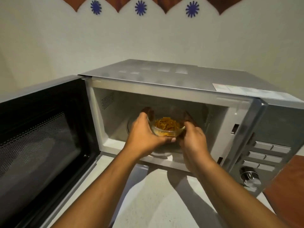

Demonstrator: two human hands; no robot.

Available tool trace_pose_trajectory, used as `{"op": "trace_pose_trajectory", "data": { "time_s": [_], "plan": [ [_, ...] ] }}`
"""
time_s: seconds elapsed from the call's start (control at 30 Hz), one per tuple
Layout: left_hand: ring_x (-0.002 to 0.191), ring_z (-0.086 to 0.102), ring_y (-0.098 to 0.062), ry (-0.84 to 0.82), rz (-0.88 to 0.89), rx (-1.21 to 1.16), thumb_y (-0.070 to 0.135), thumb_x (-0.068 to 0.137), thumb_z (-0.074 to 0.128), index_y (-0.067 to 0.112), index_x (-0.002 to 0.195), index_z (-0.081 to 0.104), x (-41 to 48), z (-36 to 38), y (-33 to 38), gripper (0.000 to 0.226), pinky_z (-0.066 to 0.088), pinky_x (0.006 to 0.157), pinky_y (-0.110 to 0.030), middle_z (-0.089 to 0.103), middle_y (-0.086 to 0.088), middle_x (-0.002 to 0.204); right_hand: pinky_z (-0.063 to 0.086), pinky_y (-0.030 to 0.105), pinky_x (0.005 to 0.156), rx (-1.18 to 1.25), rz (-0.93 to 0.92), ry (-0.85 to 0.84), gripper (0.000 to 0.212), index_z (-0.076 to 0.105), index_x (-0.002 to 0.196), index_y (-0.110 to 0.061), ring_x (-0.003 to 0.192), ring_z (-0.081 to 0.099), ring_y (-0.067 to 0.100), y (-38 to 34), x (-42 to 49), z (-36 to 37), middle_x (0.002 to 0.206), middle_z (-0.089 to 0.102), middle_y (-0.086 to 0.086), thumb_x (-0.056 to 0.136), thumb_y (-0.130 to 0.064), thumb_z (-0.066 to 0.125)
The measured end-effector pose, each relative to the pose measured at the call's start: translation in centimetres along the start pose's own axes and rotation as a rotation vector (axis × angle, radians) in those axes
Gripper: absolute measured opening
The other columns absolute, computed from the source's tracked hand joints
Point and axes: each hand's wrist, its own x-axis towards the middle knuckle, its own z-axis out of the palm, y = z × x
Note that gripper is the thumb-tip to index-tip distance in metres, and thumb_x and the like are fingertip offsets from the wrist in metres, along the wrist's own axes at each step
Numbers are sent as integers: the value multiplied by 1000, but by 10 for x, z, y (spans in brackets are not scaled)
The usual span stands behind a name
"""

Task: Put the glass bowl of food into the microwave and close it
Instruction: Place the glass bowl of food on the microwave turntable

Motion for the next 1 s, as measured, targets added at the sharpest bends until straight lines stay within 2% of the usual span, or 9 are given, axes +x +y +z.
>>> {"op": "trace_pose_trajectory", "data": {
  "time_s": [0.1,0.2,0.3,0.37,0.47,0.57,0.7,0.83,1.0],
  "plan": [
    [103,64,-16,6,-17,22,39,50,93,20,121,53,26,7,-9,84,58,85,-32,65,2,110,44,35,72,-64,51,34,24,56,79,-13,72,53,18,3,27,14,77,55,7,94,-12,37],
    [113,59,-20,38,-49,-28,29,59,89,24,132,44,47,14,-21,86,54,93,-38,58,-2,128,49,33,75,-11,-42,106,26,61,109,-14,89,62,25,3,45,29,103,65,10,96,-28,43],
    [119,53,-26,60,-52,98,23,83,70,18,139,44,67,20,-30,62,44,103,-42,51,-8,141,49,20,53,-2,-67,125,23,61,106,-24,74,60,19,-1,64,38,94,64,2,99,-23,39],
    [125,50,-29,35,-92,15,25,78,76,14,139,42,74,24,-33,71,42,106,-44,50,-10,142,44,19,43,4,-45,124,30,63,116,-23,63,55,15,-2,71,39,94,61,1,100,-20,38],
    [126,51,-27,52,-173,40,18,66,86,13,141,39,78,32,-39,89,43,105,-41,52,-8,140,44,21,51,-5,-39,125,35,60,127,-19,66,55,11,5,79,40,96,59,1,100,-18,37],
    [130,47,-32,46,-180,-105,23,68,85,12,141,35,84,36,-41,89,42,107,-44,47,-12,142,46,24,55,23,-29,104,38,57,131,-18,71,57,13,12,84,41,100,59,2,99,-12,37],
    [129,48,-30,49,-170,-124,23,74,81,11,142,36,89,39,-49,83,42,103,-36,48,-11,142,45,25,56,39,-9,97,40,54,133,-19,76,57,18,19,92,41,115,61,8,98,-10,38],
    [126,50,-30,39,-138,-40,27,68,85,12,139,38,89,41,-53,86,43,100,-34,52,-11,139,42,25,52,46,30,107,41,54,135,-19,64,53,18,22,98,41,96,64,2,98,-9,37],
    [126,51,-31,23,-139,2,28,68,86,11,141,37,90,46,-58,90,44,102,-37,52,-13,139,41,26,50,19,47,122,39,55,133,-18,58,49,18,31,104,40,114,64,14,99,-13,37]
  ]
}}
